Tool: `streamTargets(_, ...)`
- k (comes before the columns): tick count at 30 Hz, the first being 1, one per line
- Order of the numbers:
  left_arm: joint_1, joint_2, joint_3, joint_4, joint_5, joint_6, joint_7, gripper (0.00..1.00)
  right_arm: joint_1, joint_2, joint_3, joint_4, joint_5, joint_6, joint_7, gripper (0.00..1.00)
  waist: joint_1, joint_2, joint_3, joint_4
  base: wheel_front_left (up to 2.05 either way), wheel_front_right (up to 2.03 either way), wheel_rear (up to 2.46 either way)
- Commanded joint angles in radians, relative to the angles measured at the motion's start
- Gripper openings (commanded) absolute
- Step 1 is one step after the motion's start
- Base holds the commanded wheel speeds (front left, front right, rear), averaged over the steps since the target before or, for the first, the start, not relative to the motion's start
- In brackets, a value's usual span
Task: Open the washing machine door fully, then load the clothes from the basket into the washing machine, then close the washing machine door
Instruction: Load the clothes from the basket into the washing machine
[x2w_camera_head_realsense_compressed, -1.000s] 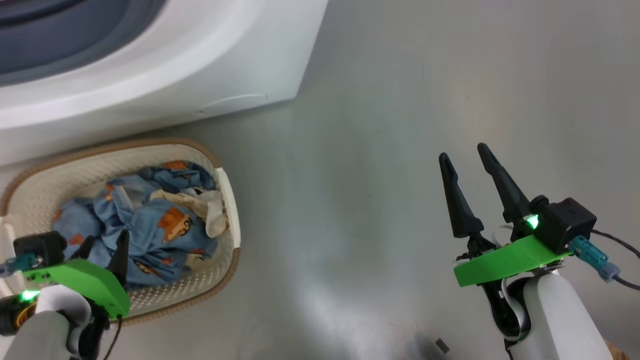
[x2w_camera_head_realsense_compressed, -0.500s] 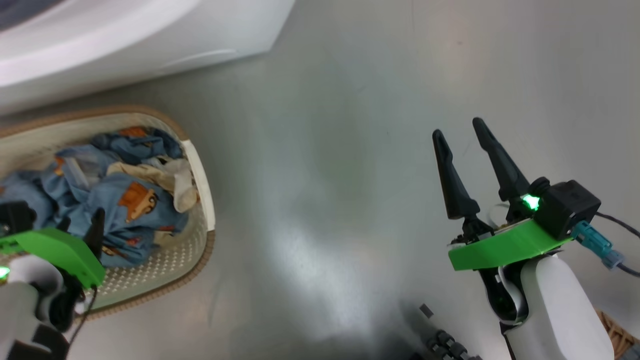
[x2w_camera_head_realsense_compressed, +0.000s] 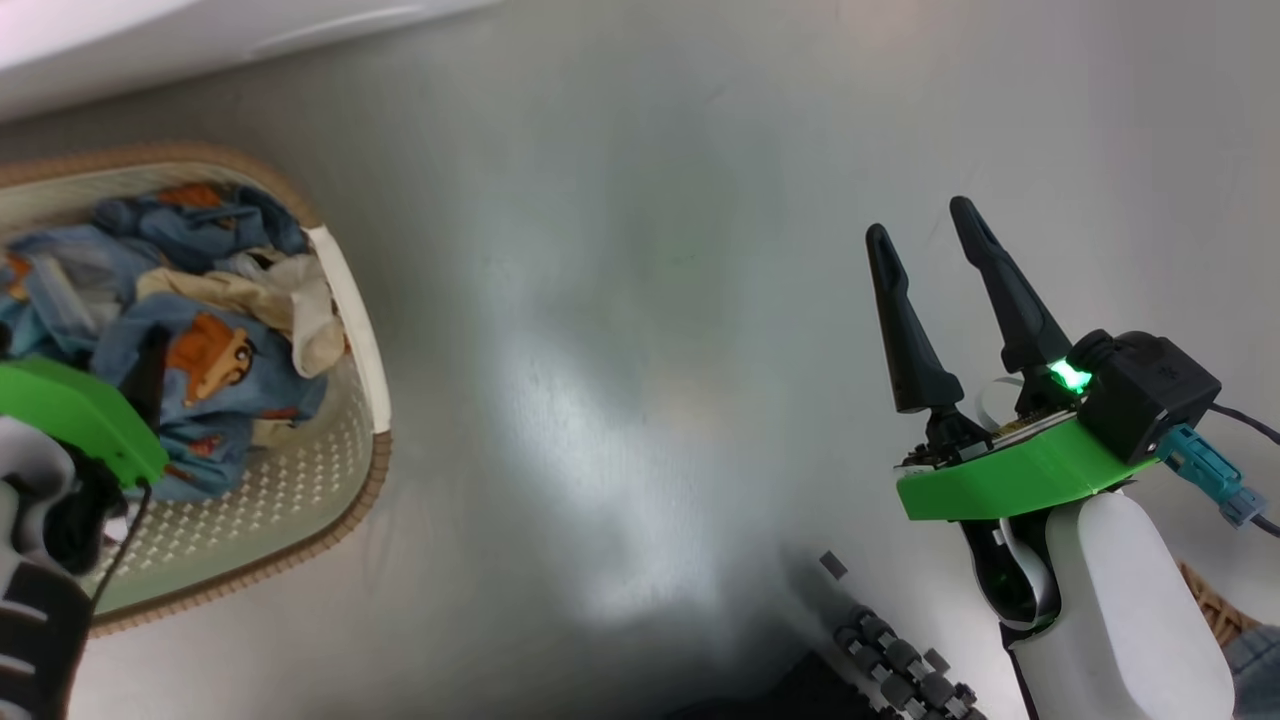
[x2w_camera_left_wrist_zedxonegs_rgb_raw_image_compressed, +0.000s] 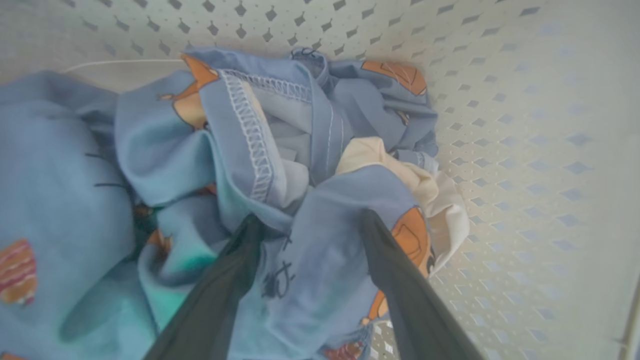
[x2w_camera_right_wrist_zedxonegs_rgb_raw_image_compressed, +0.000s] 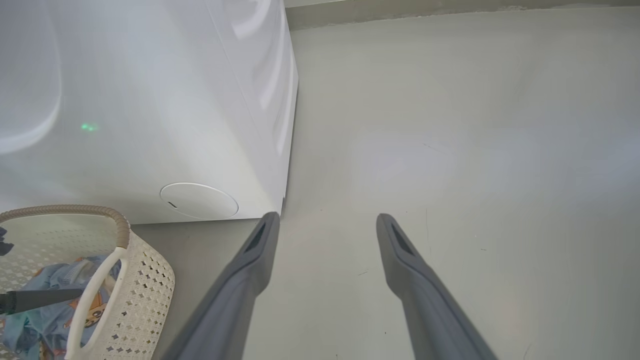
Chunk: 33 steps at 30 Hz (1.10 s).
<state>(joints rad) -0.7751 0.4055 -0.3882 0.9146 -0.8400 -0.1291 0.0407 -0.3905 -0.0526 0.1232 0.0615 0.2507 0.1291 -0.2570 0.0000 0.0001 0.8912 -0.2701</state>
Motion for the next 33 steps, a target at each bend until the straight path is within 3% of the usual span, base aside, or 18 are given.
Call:
streamTargets(1,-0.002,0.052,0.012,-0.001,-0.018,-0.002,0.004,1.00,0.025,0.002,0.025,-0.026,-0.001,0.002,-0.005,1.00,0.0000,-0.0001,0.025,-0.009,0.00,0.00,0.00)
streamTargets(13,-0.077,0.062,-0.079,0.031,-0.085,-0.002,0.003,1.00,0.034,0.002,0.031,-0.044,-0.015,0.002,-0.005,1.00,0.0000,-0.0001,0.067,-0.028,0.00,0.00,0.00)
streamTargets(23,-0.128,0.031,-0.170,0.080,-0.088,-0.002,-0.027,1.00,0.061,0.002,0.013,-0.062,-0.057,0.002,-0.005,1.00,0.0000,-0.0001,0.082,-0.018,0.00,0.00,0.00)
streamTargets(24,-0.133,0.026,-0.182,0.088,-0.084,-0.002,-0.031,0.95,0.064,0.002,0.008,-0.065,-0.063,0.002,-0.005,1.00,0.0000,-0.0001,0.082,-0.015,0.00,0.00,0.00)
streamTargets(25,-0.139,0.019,-0.193,0.095,-0.082,-0.002,-0.040,0.65,0.067,0.002,0.003,-0.066,-0.069,0.002,-0.005,1.00,0.0000,-0.0001,0.082,-0.012,0.00,0.00,0.00)
streamTargets(26,-0.145,0.013,-0.201,0.104,-0.080,-0.002,-0.051,0.25,0.070,0.002,-0.001,-0.068,-0.074,0.002,-0.005,1.00,0.0000,-0.0001,0.082,-0.008,0.00,0.00,0.00)
streamTargets(27,-0.151,0.007,-0.210,0.113,-0.079,-0.002,-0.059,0.00,0.072,0.002,-0.005,-0.069,-0.078,0.002,-0.005,1.00,0.0000,-0.0001,0.082,-0.005,0.00,0.00,0.00)
streamTargets(33,-0.169,-0.015,-0.231,0.148,-0.108,-0.002,-0.110,0.00,0.054,0.002,-0.014,-0.067,-0.082,0.002,-0.005,1.00,0.0000,-0.0001,0.079,0.015,0.00,0.00,0.00)
